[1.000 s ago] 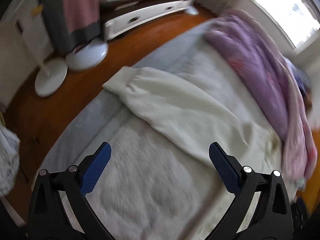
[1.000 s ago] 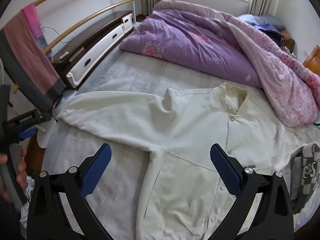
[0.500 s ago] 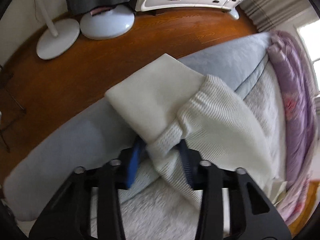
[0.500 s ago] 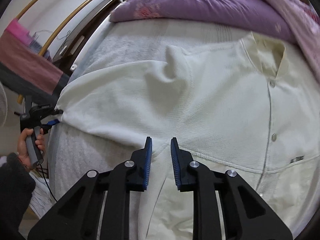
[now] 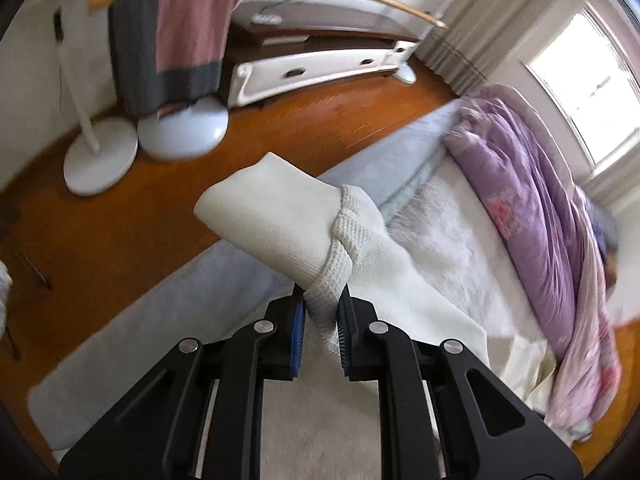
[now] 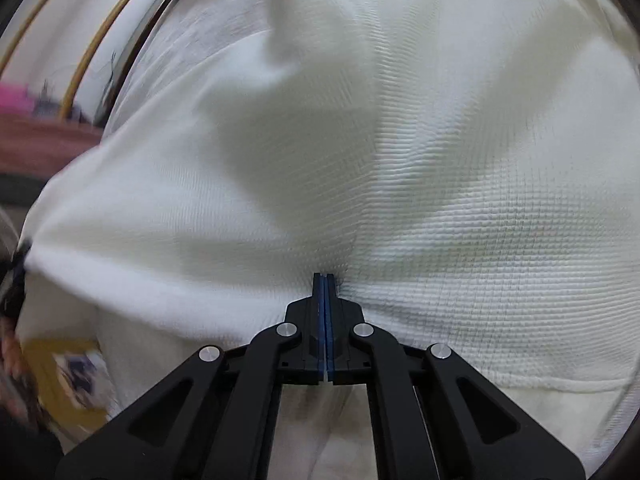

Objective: Fold large clothes
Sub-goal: 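Grasp a jacket sleeve cuff with the left gripper and fold it across the body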

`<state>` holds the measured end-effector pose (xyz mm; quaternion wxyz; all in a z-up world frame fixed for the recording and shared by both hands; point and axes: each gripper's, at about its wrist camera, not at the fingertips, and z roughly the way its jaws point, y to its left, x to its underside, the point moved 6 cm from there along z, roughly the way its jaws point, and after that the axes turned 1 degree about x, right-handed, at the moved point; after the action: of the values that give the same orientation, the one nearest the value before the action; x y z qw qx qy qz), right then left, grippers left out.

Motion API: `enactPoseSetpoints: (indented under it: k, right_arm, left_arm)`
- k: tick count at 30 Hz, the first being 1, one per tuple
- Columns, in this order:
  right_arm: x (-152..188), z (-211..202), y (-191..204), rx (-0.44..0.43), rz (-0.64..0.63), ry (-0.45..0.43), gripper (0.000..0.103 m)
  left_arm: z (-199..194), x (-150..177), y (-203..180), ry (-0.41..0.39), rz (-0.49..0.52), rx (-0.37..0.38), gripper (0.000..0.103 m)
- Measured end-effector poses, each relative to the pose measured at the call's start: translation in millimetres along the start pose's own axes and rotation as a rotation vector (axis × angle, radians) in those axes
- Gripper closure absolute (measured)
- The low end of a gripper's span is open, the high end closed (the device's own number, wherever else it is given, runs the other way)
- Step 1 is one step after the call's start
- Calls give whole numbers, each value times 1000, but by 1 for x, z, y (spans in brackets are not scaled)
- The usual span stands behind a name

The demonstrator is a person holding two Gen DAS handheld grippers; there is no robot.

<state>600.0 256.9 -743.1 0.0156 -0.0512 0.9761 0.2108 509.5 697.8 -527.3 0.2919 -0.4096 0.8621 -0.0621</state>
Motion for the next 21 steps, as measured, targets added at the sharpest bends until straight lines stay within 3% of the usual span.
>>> enactPoseSetpoints:
  k: [3, 5, 8, 14, 21]
  right_arm:
    - [-2, -11, -2, -56, 19, 16, 103]
    - [0, -34, -6, -130, 17, -7, 101]
    - [10, -83, -27, -164, -20, -63, 101]
    - [42, -189, -131, -67, -55, -182, 101]
    - [64, -310, -285, 89, -18, -313, 97]
  left_arm:
    - [-43, 7, -56, -88, 107, 10, 89]
    - [-65, 15, -96, -128, 182, 16, 89]
    - [-87, 42, -173, -161, 315, 18, 89]
    - [-90, 139, -344, -165, 507, 106, 89]
    - [-22, 293, -504, -40, 594, 194, 89]
